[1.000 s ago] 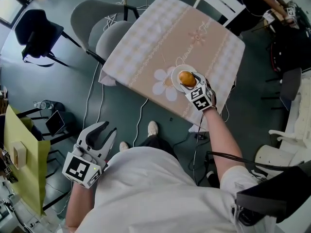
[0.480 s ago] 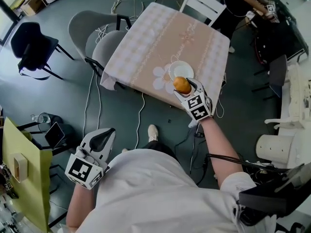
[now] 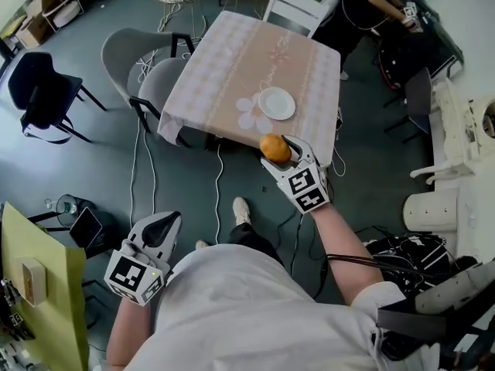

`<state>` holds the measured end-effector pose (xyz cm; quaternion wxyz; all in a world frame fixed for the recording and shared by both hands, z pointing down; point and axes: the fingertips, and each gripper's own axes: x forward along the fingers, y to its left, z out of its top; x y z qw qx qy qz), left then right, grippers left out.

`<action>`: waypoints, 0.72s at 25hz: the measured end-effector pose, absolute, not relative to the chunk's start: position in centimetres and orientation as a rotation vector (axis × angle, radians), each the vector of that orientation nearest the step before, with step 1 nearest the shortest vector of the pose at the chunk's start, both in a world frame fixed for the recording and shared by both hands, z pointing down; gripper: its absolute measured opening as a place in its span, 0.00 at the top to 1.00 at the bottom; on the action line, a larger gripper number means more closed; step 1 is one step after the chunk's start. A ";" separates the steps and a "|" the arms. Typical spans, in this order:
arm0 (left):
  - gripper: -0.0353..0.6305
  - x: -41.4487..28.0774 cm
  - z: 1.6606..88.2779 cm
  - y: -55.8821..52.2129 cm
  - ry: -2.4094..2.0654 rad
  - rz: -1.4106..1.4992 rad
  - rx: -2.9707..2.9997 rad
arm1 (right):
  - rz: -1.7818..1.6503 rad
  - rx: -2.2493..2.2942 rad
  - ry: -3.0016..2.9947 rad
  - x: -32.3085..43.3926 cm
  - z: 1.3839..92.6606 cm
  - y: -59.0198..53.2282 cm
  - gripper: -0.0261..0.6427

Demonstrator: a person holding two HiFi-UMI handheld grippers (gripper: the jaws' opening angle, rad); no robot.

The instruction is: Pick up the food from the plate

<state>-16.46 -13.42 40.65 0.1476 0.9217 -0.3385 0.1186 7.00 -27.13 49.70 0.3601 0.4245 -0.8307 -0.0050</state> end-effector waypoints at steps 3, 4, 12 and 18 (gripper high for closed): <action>0.93 -17.3 40.9 -11.4 -0.941 0.342 2.663 | -0.002 1.108 -2.173 5.1 48.2 -24.0 0.47; 0.93 -17.4 41.0 -10.8 -0.927 0.347 2.666 | 0.009 1.113 -2.188 4.5 47.7 -23.0 0.47; 0.94 -17.4 40.9 -7.4 -0.843 0.379 2.720 | -0.008 1.138 -2.256 0.8 44.0 -16.1 0.47; 0.93 -17.8 41.0 -5.7 -0.809 0.360 2.740 | -0.028 1.138 -2.268 -1.0 43.4 -12.7 0.47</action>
